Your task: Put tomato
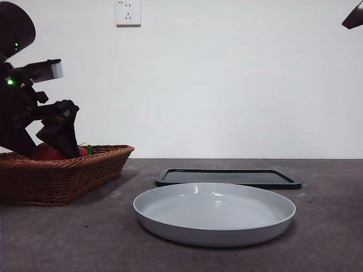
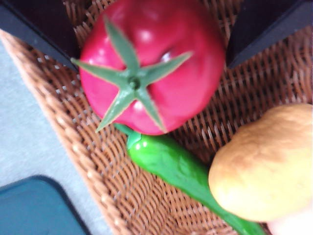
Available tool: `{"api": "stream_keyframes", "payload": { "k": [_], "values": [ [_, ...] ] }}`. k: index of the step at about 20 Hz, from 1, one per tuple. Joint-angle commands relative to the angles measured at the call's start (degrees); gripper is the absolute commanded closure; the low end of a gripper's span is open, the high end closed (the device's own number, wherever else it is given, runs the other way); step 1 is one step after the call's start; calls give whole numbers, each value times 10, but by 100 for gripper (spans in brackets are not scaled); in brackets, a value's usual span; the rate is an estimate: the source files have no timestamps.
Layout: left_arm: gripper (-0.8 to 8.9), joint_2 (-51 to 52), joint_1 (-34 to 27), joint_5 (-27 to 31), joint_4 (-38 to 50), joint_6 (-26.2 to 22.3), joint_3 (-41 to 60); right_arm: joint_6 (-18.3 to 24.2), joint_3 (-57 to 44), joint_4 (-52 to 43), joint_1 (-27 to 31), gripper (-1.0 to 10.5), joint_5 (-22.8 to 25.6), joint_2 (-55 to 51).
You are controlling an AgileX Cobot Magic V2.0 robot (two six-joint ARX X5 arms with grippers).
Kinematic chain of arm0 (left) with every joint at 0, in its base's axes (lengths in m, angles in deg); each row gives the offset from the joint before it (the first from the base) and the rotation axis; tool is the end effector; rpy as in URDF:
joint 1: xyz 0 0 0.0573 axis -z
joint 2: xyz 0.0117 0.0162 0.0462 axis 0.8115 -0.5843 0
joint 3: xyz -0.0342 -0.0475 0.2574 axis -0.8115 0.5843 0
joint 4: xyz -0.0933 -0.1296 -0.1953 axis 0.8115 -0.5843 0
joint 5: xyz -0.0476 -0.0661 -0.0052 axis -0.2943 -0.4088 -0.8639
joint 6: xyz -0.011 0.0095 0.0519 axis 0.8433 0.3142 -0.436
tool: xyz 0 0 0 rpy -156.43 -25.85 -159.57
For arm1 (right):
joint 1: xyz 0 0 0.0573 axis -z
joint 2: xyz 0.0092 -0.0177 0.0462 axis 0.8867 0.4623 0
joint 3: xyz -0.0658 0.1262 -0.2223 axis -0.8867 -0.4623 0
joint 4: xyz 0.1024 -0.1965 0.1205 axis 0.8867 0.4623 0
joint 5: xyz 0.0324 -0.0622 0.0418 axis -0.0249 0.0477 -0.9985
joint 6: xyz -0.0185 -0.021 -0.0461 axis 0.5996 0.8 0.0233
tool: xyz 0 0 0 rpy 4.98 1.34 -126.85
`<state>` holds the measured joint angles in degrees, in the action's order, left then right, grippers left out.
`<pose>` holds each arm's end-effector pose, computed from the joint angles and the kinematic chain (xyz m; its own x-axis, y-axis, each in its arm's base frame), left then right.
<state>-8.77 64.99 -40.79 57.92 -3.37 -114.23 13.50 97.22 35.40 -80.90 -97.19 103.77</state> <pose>0.2917 -0.0609 0.1948 0.6252 -0.3082 -0.7170 0.4356 0.9001 -0.0071 0.1249 0.0581 0.3239 0.3917 0.7021 -0.5946 -0.6932 0.6502 0.3111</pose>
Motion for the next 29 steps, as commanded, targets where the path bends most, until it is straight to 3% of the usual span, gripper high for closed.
{"api": "stream_keyframes", "payload": {
  "k": [1, 3, 6, 11, 14, 16, 20, 24, 29],
  "values": [
    [345, -19, 2, 0, 9, -7, -11, -4, 10, -5, -3, 513, -2, 4],
    [360, -28, 2, 0, 10, -6, -11, -4, 10, -5, -3, 513, -2, 4],
    [548, -28, 2, 0, 12, -5, -11, -4, 10, -6, -3, 513, -2, 4],
    [548, 26, 3, -3, 9, 23, -24, -4, 10, -6, -3, 513, -2, 4],
    [548, 116, 24, -58, 11, 52, -27, -4, 10, -7, -3, 513, -2, 4],
    [547, 161, 57, -95, 11, 82, -27, -4, 10, -7, -3, 513, -2, 4],
    [547, 168, 163, -101, 15, 90, -27, -4, 10, -7, -3, 513, -2, 4],
    [547, 102, 249, -101, 53, 90, -27, -4, 10, -7, -3, 513, -1, 4],
    [547, -12, 300, -101, 129, 90, -27, -6, 10, -7, -3, 513, -1, 4]
  ]
}}
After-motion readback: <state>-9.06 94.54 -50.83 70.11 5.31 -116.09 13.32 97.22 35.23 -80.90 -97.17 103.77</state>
